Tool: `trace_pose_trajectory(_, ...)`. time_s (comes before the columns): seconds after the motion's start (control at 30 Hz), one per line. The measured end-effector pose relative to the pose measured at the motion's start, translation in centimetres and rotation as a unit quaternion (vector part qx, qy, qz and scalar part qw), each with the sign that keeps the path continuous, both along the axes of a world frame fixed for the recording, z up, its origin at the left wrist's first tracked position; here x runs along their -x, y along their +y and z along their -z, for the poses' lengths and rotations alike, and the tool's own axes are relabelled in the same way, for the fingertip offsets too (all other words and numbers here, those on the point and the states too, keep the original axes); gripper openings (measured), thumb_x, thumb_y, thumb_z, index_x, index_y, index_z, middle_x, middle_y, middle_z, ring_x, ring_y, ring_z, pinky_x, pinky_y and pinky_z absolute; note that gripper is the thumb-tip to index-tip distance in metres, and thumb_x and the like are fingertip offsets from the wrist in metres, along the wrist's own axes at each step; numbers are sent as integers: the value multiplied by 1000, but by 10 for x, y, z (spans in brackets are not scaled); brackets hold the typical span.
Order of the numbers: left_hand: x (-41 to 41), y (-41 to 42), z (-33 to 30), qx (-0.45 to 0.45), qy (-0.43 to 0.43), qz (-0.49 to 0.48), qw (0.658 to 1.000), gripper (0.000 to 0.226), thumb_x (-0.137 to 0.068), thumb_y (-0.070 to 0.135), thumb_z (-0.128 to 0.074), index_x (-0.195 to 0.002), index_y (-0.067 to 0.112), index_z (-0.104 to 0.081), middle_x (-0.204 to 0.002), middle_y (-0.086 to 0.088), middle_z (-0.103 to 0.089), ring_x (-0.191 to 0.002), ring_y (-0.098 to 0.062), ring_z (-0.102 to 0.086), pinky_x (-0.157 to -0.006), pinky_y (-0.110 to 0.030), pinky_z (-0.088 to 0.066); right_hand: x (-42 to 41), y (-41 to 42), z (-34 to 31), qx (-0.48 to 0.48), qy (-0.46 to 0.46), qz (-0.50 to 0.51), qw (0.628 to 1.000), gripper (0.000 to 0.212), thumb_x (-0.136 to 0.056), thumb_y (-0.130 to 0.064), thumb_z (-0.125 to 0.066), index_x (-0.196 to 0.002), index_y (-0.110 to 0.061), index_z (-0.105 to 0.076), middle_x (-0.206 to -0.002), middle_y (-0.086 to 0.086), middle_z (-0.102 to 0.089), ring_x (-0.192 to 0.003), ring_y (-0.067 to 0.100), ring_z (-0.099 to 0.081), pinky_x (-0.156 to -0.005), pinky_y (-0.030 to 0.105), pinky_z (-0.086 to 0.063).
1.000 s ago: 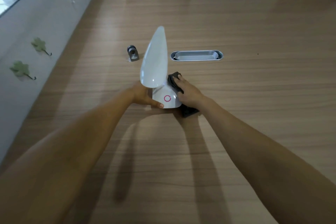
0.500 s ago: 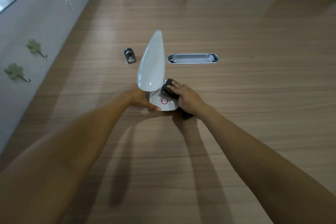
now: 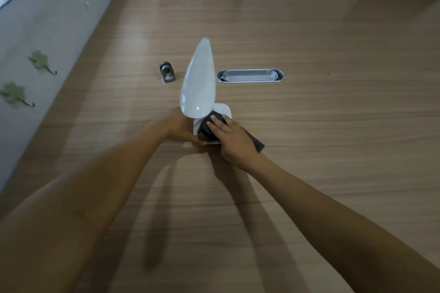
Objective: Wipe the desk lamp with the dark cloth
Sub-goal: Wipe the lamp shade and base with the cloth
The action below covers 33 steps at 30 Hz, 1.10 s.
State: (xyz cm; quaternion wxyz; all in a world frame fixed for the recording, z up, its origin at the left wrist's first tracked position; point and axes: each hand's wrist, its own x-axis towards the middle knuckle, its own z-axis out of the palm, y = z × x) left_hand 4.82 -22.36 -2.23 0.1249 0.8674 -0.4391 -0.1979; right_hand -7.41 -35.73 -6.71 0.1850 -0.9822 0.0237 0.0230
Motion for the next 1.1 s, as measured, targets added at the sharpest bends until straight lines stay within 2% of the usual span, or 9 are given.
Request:
trace_pose_trajectory(0.17,3,0,-5,26,4,13,1000,80,-64,36,-84,-134,19,-50,-128,-2,-61,-119,-21,-55,-90,-17,-35,-29,14,-9,66,2,10,998,58,-89,-29,-49,-141,-17,-29,-155,2,-27,-137,33,-22,-110,44,-25)
trace_pose_trajectory(0.3,6,1,-8,19,47,-5,999,85,-68,26,-84,-140,14,-41,-140,-5,-50,-132,-21,-41,-105,-20,-29,-15,0,-11,50,8,-39,998,52,-86,-20,-43,-138,-16,-37,-152,3,-35,-134,32,-30,-110,47,-31)
trace_pose_trajectory(0.43,3,-1,-2,-15,93,-12,995,79,-75,18,-79,-142,11,-38,-144,-9,-46,-131,-22,-42,-87,-8,-22,5,-23,-3,18,-41,-89,995,54,-72,-7,-33,-120,-7,-59,-132,14,-59,-115,37,-56,-98,49,-47)
trace_pose_trajectory(0.5,2,-2,1,-16,114,-18,993,77,-75,20,-78,-141,12,-38,-142,-8,-47,-118,-15,-43,-87,-11,-24,12,-25,-7,-28,-86,-65,994,55,-70,-11,-26,-109,-2,-66,-119,19,-67,-104,37,-63,-93,47,-48)
trace_pose_trajectory(0.63,4,-1,-3,-8,123,-16,992,80,-74,21,-79,-142,16,-37,-126,6,-46,-122,-11,-39,-105,-21,-29,3,-11,-14,-109,-185,48,976,51,-71,-9,-27,-100,6,-67,-104,26,-70,-96,40,-66,-90,35,-47)
trace_pose_trajectory(0.8,2,-3,-2,18,123,7,992,72,-74,8,-78,-137,9,-42,-118,10,-42,-111,-3,-35,-77,15,-26,-23,1,-17,-89,-55,15,994,41,-84,-4,-44,-123,1,-54,-139,21,-48,-130,35,-41,-113,41,-27)
trace_pose_trajectory(0.87,1,-4,-1,14,114,-1,993,77,-72,14,-81,-138,10,-40,-118,9,-41,-111,-4,-36,-90,3,-30,-19,-2,-13,-86,-25,-2,996,43,-83,-4,-55,-126,-1,-52,-144,20,-42,-136,34,-34,-116,40,-20)
trace_pose_trajectory(0.97,-3,-2,2,-39,80,-11,996,110,-62,45,-82,-148,7,-24,-143,0,-40,-132,-16,-34,-108,-23,-26,1,-13,-5,-102,-44,-6,994,48,-76,10,-45,-122,1,-56,-139,23,-48,-133,37,-38,-115,40,-22)
trace_pose_trajectory(1.1,-3,-3,2,-68,46,-19,996,113,-63,50,-80,-149,10,-19,-156,-8,-28,-143,-28,-26,-116,-39,-24,28,-26,-2,-106,-59,-25,992,48,-70,5,-38,-110,3,-64,-127,27,-58,-122,43,-51,-109,50,-32)
